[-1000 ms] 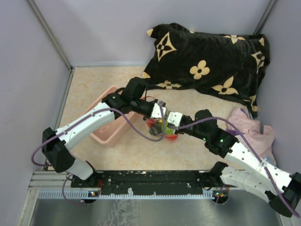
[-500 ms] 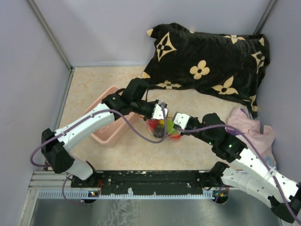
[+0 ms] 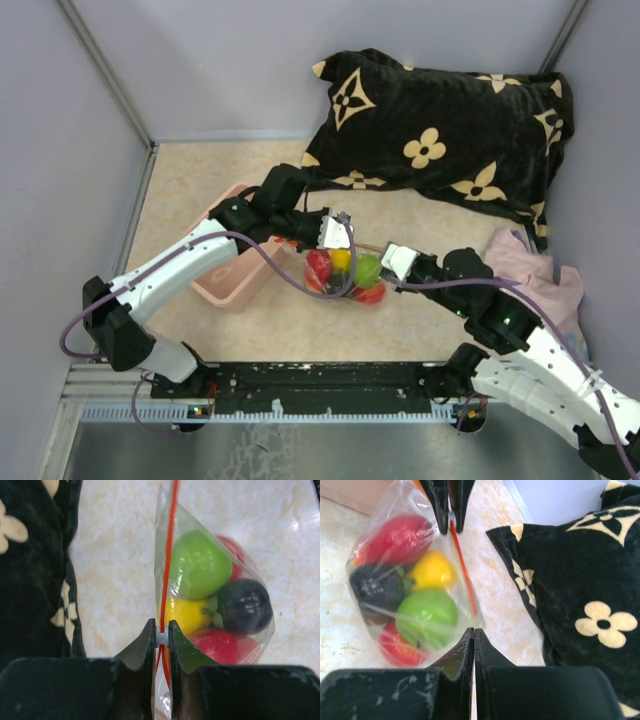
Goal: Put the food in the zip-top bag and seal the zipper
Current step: Zip the zipper food storage bag at the center of the board.
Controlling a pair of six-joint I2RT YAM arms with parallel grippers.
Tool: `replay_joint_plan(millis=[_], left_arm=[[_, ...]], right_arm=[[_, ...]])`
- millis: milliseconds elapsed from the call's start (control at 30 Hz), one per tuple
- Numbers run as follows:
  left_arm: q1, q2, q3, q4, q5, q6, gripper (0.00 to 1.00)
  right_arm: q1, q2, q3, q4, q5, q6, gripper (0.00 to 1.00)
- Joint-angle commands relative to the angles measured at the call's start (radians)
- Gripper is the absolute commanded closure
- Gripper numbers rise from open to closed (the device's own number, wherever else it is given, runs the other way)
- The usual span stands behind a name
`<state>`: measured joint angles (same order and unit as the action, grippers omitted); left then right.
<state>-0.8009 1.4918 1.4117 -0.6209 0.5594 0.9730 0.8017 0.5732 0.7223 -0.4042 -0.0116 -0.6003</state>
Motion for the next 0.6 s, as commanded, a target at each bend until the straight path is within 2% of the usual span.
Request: replay_joint_plan(millis=[0, 200, 267, 300, 333, 467, 567], left_arm=[[0.026, -0.047, 0.012, -0.047, -0.079, -0.003, 0.99], [0.026, -0.070, -0.001, -0.039, -0.057, -0.026, 1.00], [0.026, -0.078, -0.012, -0.023, -0.019, -0.034, 1.00], [0.026, -0.082, -0.020, -0.012, 0.000, -0.038, 1.00], [0.026, -0.084, -0.031, 0.000, 0.016, -0.041, 1.00], [0.026, -0.077, -0.036, 0.020, 0.052, -0.050, 1.00], [0.025, -0.070, -0.037, 0.027, 0.055, -0.050, 1.00]], right_arm=[[-0.013, -0.035, 0.069, -0.037, 0.060, 0.006, 1.00], [-0.013, 0.007, 0.116, -0.051, -0.037, 0.025, 1.00], [-0.013, 0.049, 0.156, -0.045, -0.118, 0.053, 0.84], [-0.013, 0.077, 0.174, -0.040, -0.150, 0.061, 0.73], [-0.013, 0.095, 0.188, -0.038, -0.171, 0.063, 0.68], [-0.013, 0.181, 0.212, -0.001, -0.208, 0.020, 0.55], [-0.013, 0.267, 0.259, -0.007, -0.249, 0.005, 0.51]])
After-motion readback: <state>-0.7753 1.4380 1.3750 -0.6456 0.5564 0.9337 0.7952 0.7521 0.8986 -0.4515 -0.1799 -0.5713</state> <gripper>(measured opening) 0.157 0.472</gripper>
